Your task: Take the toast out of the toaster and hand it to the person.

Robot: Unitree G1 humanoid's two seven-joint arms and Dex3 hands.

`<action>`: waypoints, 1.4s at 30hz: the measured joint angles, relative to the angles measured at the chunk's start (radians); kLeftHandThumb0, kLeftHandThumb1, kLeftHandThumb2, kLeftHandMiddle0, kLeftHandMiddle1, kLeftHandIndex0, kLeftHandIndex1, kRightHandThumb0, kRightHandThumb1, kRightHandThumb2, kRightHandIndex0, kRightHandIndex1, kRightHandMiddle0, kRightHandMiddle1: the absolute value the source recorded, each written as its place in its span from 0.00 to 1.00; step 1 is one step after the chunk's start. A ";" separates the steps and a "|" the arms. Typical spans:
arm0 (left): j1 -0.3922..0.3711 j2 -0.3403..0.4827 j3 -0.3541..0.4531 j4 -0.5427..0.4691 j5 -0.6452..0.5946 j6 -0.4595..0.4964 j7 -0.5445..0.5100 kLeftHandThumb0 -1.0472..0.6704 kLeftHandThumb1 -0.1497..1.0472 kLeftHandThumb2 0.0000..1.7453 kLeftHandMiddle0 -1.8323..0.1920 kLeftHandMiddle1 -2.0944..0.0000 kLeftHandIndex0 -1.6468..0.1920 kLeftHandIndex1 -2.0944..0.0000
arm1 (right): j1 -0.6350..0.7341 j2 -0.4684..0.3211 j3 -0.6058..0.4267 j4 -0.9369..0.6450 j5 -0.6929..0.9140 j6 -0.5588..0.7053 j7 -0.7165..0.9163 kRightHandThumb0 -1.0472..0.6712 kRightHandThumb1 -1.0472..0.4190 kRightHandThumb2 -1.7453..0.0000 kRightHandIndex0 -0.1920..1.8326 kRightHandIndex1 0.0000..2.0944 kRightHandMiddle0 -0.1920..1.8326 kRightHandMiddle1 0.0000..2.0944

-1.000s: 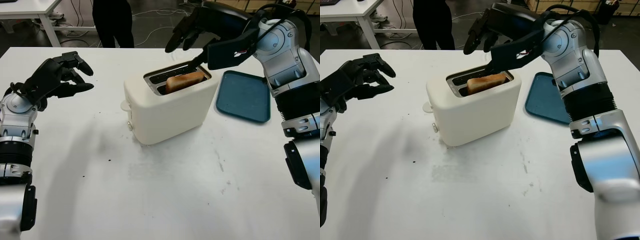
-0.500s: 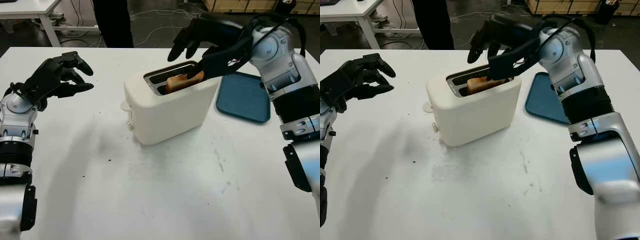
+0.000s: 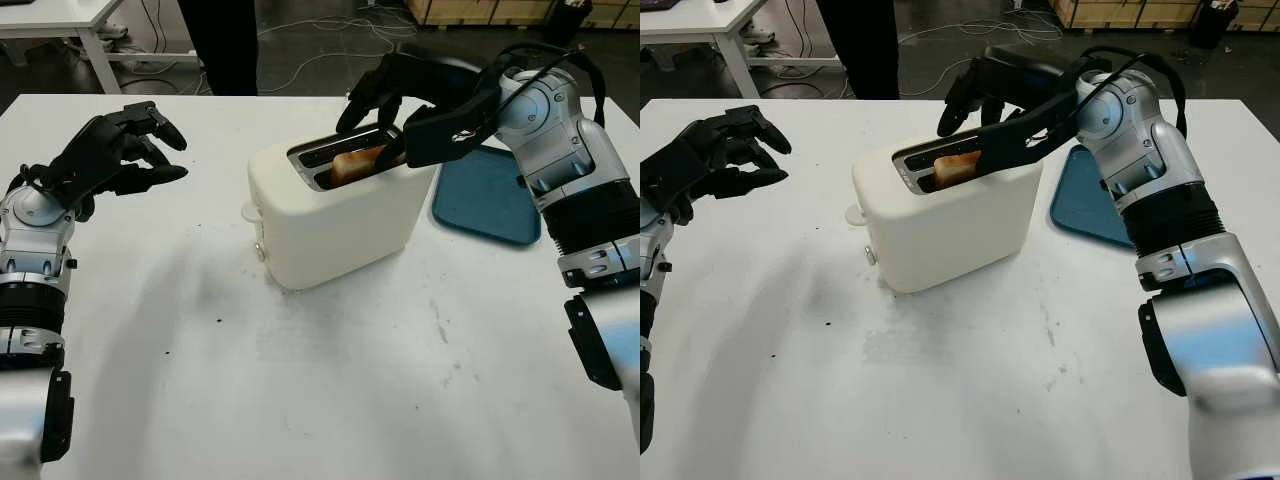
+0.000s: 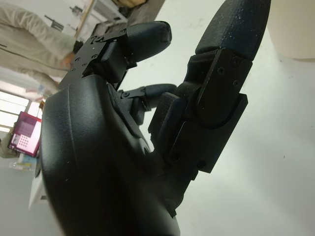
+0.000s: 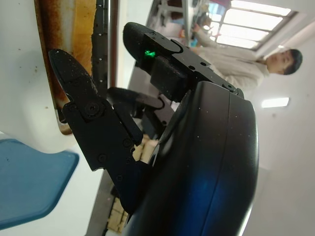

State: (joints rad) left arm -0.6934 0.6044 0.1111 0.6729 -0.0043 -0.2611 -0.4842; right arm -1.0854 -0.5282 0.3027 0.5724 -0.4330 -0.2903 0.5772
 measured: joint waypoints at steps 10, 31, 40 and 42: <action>0.000 0.000 0.000 -0.003 -0.001 0.000 0.000 0.00 0.82 0.00 0.74 0.24 0.69 0.30 | 0.026 0.015 0.000 0.038 0.002 0.000 -0.010 0.42 0.30 1.00 0.51 0.50 0.64 0.02; 0.000 0.000 0.000 -0.008 -0.001 0.001 0.001 0.00 0.82 0.00 0.74 0.24 0.69 0.30 | 0.042 0.035 -0.019 0.055 0.058 -0.018 -0.021 0.54 0.25 0.99 0.66 0.28 0.73 0.04; 0.000 0.000 0.000 -0.010 -0.001 0.007 0.011 0.00 0.82 0.00 0.74 0.24 0.69 0.30 | 0.054 0.039 -0.015 0.071 0.043 -0.077 -0.092 0.57 0.21 0.99 0.64 0.35 0.75 0.05; 0.000 0.000 0.000 -0.012 0.000 0.012 0.014 0.00 0.82 0.00 0.74 0.24 0.70 0.29 | 0.052 0.039 -0.015 0.085 0.035 -0.089 -0.101 0.56 0.22 1.00 0.65 0.36 0.75 0.05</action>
State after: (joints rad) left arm -0.6934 0.6044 0.1115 0.6610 -0.0044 -0.2496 -0.4698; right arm -1.0334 -0.4892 0.2880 0.6575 -0.3976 -0.3794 0.4766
